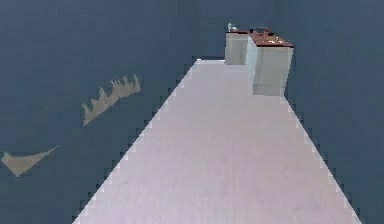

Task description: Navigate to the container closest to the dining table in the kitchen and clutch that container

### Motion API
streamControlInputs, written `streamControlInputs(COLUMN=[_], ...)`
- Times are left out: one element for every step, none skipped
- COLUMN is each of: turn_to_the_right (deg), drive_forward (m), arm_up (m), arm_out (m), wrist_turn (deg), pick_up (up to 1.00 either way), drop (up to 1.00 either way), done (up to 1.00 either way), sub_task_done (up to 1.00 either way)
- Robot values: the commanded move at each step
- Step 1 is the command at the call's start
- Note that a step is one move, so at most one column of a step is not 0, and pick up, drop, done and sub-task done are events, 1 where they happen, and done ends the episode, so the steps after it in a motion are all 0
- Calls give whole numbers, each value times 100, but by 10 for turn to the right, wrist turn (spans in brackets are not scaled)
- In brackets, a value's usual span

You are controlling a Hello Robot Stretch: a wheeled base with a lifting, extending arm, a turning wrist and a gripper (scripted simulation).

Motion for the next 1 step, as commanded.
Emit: streamControlInputs(turn_to_the_right=[90], drive_forward=[0], arm_up=[0], arm_out=[0], wrist_turn=[0], pick_up=[0], drop=[0], done=[0], sub_task_done=[0])
